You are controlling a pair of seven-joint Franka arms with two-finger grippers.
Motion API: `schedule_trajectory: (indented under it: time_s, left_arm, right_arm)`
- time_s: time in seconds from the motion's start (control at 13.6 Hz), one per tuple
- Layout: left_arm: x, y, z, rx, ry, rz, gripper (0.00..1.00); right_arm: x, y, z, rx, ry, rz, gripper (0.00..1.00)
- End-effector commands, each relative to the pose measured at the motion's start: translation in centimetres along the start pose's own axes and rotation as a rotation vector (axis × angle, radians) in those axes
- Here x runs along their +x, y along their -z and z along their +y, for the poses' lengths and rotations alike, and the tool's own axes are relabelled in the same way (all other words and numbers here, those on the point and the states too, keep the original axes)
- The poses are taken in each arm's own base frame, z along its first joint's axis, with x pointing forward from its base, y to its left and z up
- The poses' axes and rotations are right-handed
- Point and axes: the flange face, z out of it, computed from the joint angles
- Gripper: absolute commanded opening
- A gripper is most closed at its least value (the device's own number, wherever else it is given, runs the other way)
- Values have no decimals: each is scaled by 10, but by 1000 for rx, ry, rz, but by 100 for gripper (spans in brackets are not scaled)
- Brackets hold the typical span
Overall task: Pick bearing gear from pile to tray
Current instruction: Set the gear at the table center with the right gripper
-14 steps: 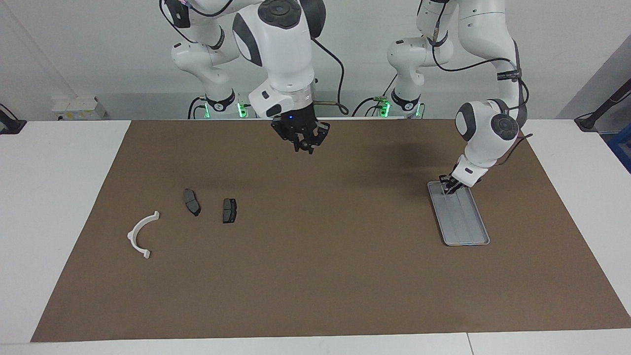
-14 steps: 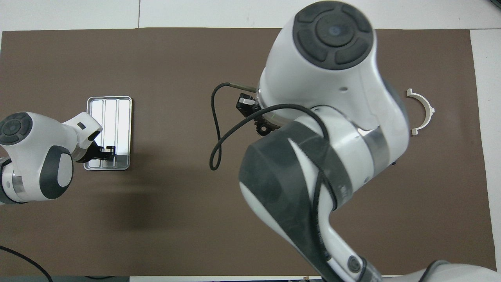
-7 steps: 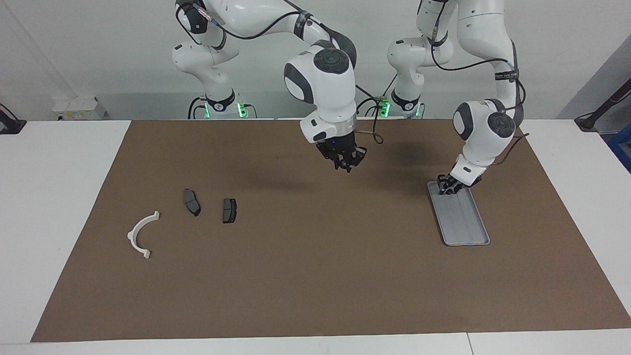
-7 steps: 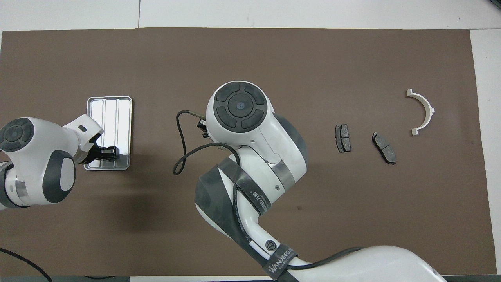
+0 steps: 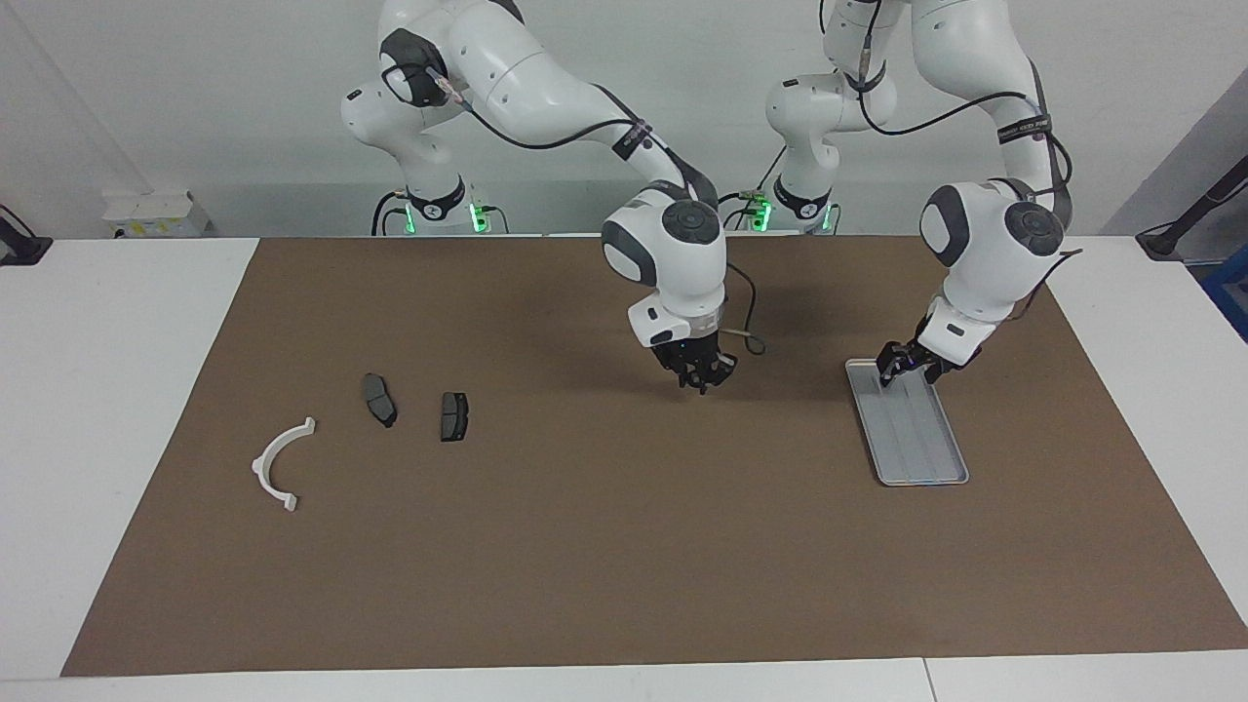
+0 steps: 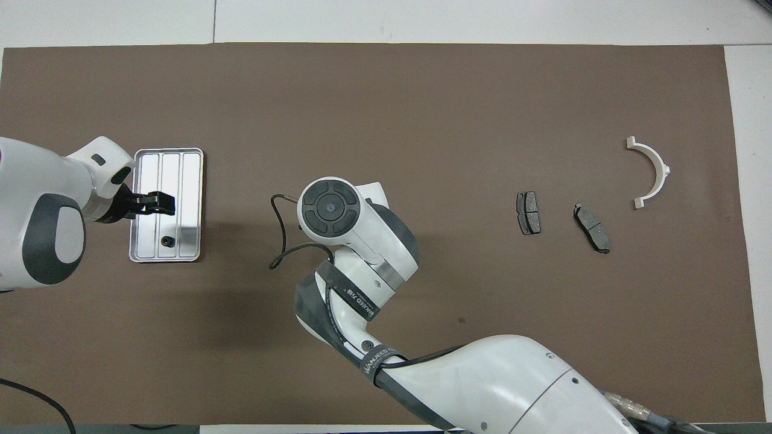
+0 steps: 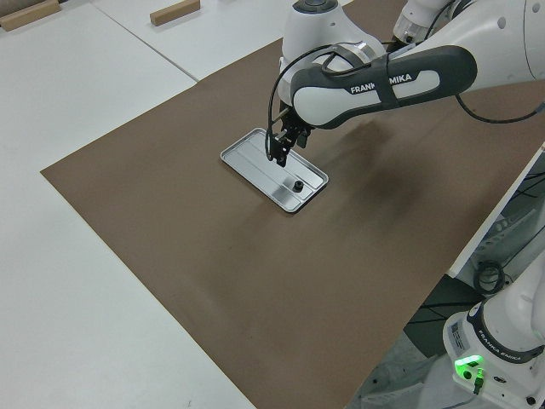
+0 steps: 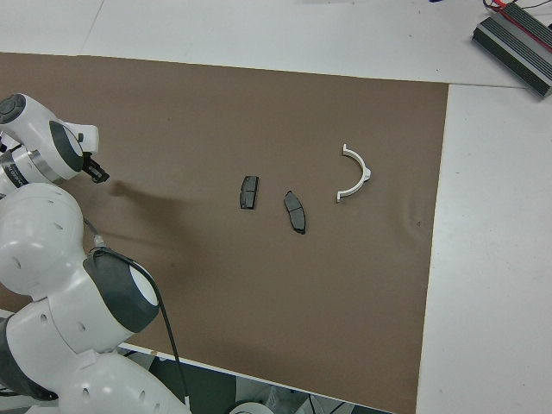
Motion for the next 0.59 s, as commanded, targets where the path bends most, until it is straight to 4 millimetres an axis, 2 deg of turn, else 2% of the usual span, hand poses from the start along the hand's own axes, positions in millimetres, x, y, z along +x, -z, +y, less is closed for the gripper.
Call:
schedule_trajectory:
  time_s: [0.0, 0.07, 0.37, 0.44, 0.52]
  left_arm:
    - [11, 4, 14, -18, 51, 3, 94]
    - [13, 6, 24, -19, 65, 11, 100]
    - [17, 5, 42, -23, 122, 33, 100]
    - [17, 5, 42, -24, 130, 39, 100]
    - [17, 6, 43, -24, 129, 42, 100]
  right_arm:
    - [5, -14, 0, 27, -13, 20, 0]
    - [6, -16, 0, 29, -13, 23, 0]
    - [7, -17, 1, 23, -8, 28, 0]
    - [7, -17, 0, 24, -11, 28, 60]
    - [8, -14, 0, 18, -15, 29, 100]
